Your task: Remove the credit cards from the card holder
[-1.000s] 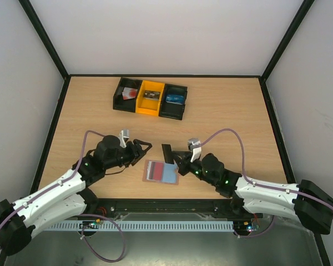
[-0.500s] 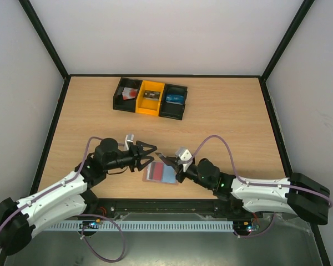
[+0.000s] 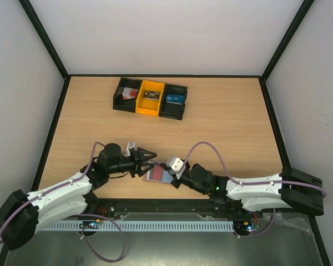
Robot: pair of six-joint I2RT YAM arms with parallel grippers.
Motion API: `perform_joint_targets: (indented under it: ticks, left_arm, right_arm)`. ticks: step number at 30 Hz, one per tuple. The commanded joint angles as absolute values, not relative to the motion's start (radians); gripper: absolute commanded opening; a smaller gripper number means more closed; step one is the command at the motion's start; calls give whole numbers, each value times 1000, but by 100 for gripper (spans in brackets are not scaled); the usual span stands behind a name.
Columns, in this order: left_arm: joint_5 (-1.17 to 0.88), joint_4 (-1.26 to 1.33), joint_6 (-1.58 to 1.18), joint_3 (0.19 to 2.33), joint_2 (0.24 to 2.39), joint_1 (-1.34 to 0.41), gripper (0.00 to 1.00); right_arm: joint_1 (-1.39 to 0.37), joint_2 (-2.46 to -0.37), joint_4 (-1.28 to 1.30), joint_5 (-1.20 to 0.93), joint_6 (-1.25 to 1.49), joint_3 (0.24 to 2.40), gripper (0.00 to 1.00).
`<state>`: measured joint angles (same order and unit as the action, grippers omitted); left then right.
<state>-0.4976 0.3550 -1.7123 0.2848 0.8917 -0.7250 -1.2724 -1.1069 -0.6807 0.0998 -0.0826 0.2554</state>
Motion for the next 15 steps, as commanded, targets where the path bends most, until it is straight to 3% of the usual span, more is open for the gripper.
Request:
perform_joint_targets:
  ticks: [1, 6, 11, 15]
  left_arm:
    - [-519, 427, -1770, 225, 909, -720, 60]
    - [-523, 416, -1778, 205, 913, -719, 59]
    - [-528, 453, -1812, 160, 901, -719, 40]
    - [-529, 467, -1819, 145, 883, -719, 20]
  right_arm:
    - [-1330, -1137, -741, 169, -148, 264, 2]
    - [-1362, -1175, -764, 191, -163, 267, 2]
    - [-1399, -1229, -763, 221, -200, 281, 2]
    - [-1410, -1266, -762, 227, -212, 288, 2]
